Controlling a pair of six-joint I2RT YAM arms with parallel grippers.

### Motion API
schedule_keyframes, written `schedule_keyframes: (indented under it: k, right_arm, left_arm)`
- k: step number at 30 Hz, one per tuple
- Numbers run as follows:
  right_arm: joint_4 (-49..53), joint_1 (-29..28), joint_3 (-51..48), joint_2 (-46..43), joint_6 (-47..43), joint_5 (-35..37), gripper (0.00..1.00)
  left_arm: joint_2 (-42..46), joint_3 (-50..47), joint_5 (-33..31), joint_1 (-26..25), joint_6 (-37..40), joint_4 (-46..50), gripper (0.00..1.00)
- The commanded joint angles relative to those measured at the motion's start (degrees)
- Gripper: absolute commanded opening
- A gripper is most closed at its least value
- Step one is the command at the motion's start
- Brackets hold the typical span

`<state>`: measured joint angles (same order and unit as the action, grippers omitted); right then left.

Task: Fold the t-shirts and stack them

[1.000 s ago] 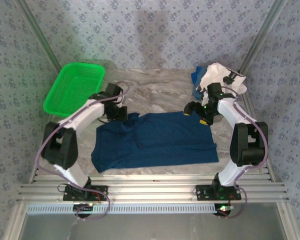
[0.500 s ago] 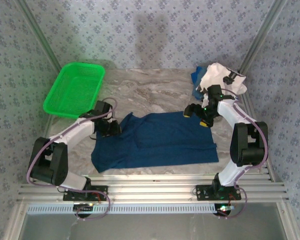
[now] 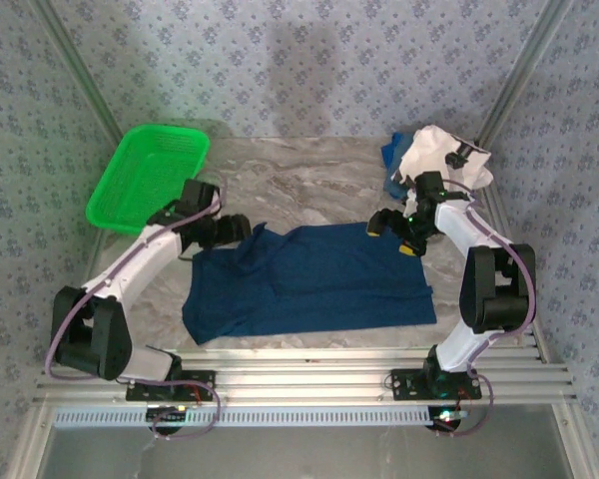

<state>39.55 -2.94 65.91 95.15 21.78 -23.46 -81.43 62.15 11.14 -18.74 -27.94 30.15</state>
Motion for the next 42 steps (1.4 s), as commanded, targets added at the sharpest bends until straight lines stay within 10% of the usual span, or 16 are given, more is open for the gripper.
schedule_keyframes:
  k: [1,13,35,42]
  right_arm:
    - [1.08,0.63,-0.66,-1.72,-0.66,-1.19,1.0]
    - [2.1,1.52,-1.68,-2.86,-1.39,-1.65,1.0]
    - [3.21,3.2,-2.34,-2.78,-2.68,-2.02,1.0]
    - [4.03,3.56,-3.07,-3.17,-2.89,-1.79,1.0]
  left_arm:
    - [-6.33,7.05,2.53,0.02,10.37,4.3,0.7]
    - [-27.18,26.96,-0.87,-3.71,30.07,18.36,0.64]
    - [-40.4,38.09,-8.72,-6.04,33.93,19.23,0.56]
    - [-43.16,40.22,-7.54,-5.96,34.57,20.73,0.39]
